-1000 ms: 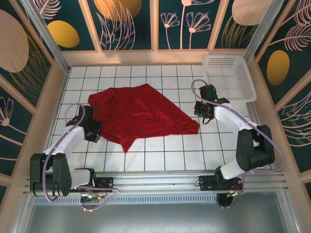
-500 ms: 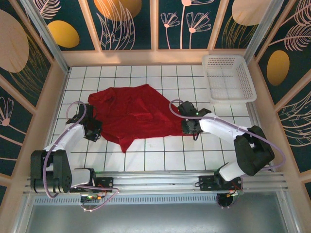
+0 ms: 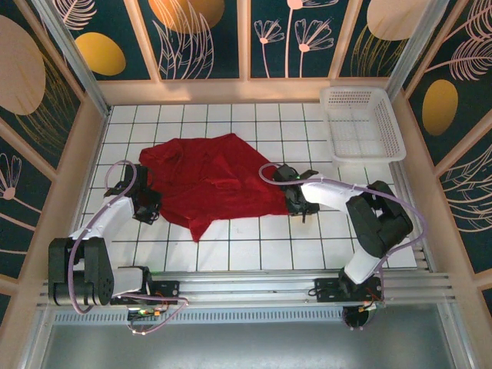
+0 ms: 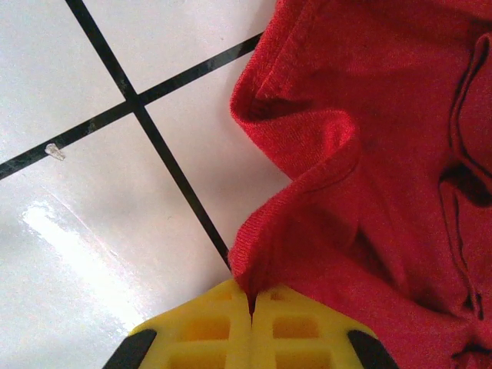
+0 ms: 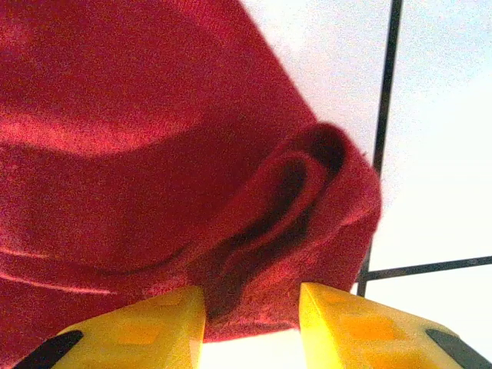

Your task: Fold and stack the t-shirts

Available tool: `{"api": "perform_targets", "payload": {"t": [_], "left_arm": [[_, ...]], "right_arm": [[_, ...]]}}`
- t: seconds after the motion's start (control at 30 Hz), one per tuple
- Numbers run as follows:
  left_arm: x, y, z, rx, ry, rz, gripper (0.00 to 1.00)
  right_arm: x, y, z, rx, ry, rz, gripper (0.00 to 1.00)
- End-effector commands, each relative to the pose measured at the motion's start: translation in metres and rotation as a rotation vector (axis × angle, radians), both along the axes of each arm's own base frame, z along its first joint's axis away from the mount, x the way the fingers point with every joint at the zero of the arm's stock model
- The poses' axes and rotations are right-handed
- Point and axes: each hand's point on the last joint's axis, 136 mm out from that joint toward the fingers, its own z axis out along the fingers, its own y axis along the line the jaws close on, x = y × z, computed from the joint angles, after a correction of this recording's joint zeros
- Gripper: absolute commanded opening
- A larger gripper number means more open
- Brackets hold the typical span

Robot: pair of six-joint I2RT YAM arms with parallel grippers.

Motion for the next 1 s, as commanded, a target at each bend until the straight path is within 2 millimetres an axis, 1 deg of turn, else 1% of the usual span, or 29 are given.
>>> {"api": "perform_targets", "payload": {"t": [0.0,0.1,0.2,0.5,0.53,0.63,0.7,0.8,0.87,0.97], "left_arm": [[-0.006,-0.002,-0.001,-0.018,0.006,-0.005,0.00],[-0.007,-0.002,-0.002,-0.020,0.004,-0.004,0.00],[-0.007,-0.003,-0.002,-0.023,0.003,-0.006,0.00],[-0.006,-0.004,-0.001,-0.028,0.000,-0.008,0.00],[-0.005,-0.004,-0.001,-0.028,-0.002,-0.007,0.00],[-0.005,-0.005,0.000,-0.029,-0.004,-0.011,0.00],[-0.005,-0.005,0.000,-0.031,-0.004,-0.009,0.00],[-0.005,-0.005,-0.001,-0.031,-0.001,-0.012,0.00],[-0.005,-0.005,-0.001,-0.031,-0.003,-0.012,0.00],[-0.006,-0.005,-0.001,-0.032,-0.003,-0.011,0.00]], "right_arm": [[0.011,-0.007,0.011,-0.058,-0.032,0.000,0.38],[0.013,-0.012,0.008,-0.072,-0.020,-0.004,0.37],[0.013,-0.016,0.006,-0.069,-0.013,-0.013,0.33],[0.011,-0.015,0.008,-0.027,0.002,-0.035,0.22],[0.010,-0.014,0.007,-0.024,0.008,-0.036,0.22],[0.004,-0.013,0.003,-0.006,0.030,-0.041,0.32],[0.004,-0.009,0.003,0.013,0.027,-0.034,0.36],[0.008,-0.001,0.012,0.039,-0.005,-0.013,0.38],[0.008,0.001,0.015,0.038,-0.005,-0.010,0.38],[0.003,-0.002,0.007,0.020,0.031,-0.019,0.38]]}}
